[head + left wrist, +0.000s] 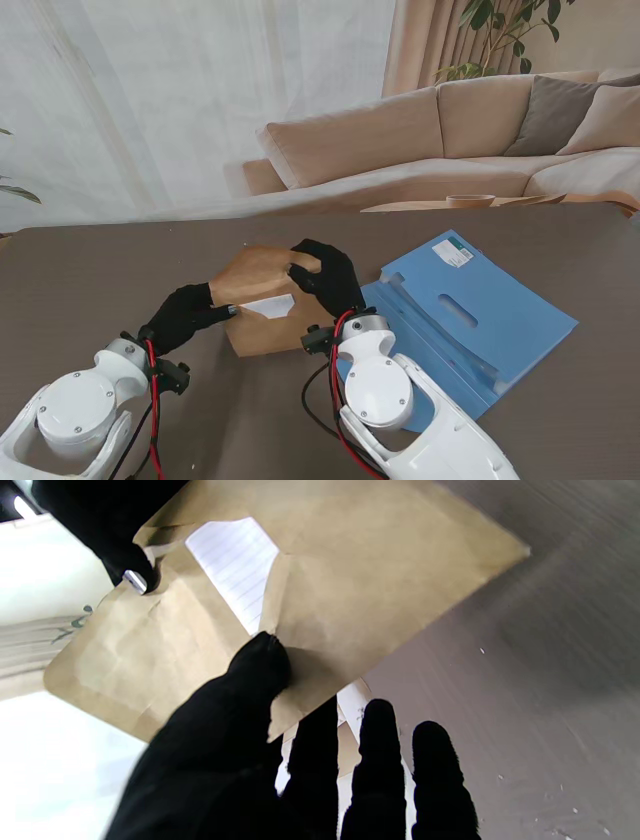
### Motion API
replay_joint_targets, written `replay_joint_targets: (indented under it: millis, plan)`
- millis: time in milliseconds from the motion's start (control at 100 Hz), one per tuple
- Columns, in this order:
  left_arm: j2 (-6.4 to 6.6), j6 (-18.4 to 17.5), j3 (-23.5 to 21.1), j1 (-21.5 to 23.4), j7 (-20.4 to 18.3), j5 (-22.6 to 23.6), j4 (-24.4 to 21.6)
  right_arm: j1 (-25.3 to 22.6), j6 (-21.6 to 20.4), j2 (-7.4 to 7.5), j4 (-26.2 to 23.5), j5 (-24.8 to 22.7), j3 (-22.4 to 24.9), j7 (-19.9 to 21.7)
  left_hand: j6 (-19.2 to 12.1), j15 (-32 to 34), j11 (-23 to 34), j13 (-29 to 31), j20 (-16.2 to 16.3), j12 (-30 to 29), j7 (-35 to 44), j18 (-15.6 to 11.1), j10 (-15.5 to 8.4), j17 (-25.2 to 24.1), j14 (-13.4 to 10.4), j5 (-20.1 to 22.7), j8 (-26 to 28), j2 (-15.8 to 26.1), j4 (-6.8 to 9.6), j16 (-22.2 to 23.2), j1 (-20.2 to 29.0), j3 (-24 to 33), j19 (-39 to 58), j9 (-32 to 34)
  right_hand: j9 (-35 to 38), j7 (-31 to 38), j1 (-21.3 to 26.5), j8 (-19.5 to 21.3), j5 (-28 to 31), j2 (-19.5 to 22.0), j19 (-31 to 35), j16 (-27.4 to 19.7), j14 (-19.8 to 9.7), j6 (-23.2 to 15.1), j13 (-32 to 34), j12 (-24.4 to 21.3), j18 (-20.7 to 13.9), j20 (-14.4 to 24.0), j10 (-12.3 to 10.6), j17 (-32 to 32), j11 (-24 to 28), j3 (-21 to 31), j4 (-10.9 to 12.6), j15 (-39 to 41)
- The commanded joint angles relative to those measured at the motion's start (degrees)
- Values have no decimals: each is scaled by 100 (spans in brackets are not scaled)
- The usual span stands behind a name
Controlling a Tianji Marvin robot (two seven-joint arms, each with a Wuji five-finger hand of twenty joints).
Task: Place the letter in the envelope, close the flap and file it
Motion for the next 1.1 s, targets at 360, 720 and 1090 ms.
replay_joint_targets:
  millis: [360,720,1090]
  plan:
    - [-213,2,166,-180,393,-242,68,-182,-214,119,-62,-20,102,442,-213,2127,946,2339,-24,256,864,796,593,1326,597,222,635,374,104,340,617,-192,2262,2332,-1299,-1636,-1449,-411,-814,644,-431,8,13,111,-980,-308,-126,-72,-214,-1146,-744,-908,65,-805]
    - [-293,-171,254,-229,794,-156,96,-292,-354,191,-146,236,214,693,-169,2432,1179,2429,-87,509,1022,862,742,1381,666,287,881,230,55,519,525,160,2476,2397,-1658,-2576,-2803,43,-862,1505,-470,48,185,457,-1128,-450,29,18,-50,-1186,-965,-2793,10,-948]
    - [-248,-494,143,-111,631,-238,-12,-350,-10,288,-293,70,317,954,-170,2428,1167,2415,-114,565,996,860,761,1360,680,348,987,208,39,545,477,277,2477,2413,-1229,-2532,-1595,219,-386,1451,-217,107,233,294,-775,-347,98,142,-58,-786,-756,-2848,311,-522]
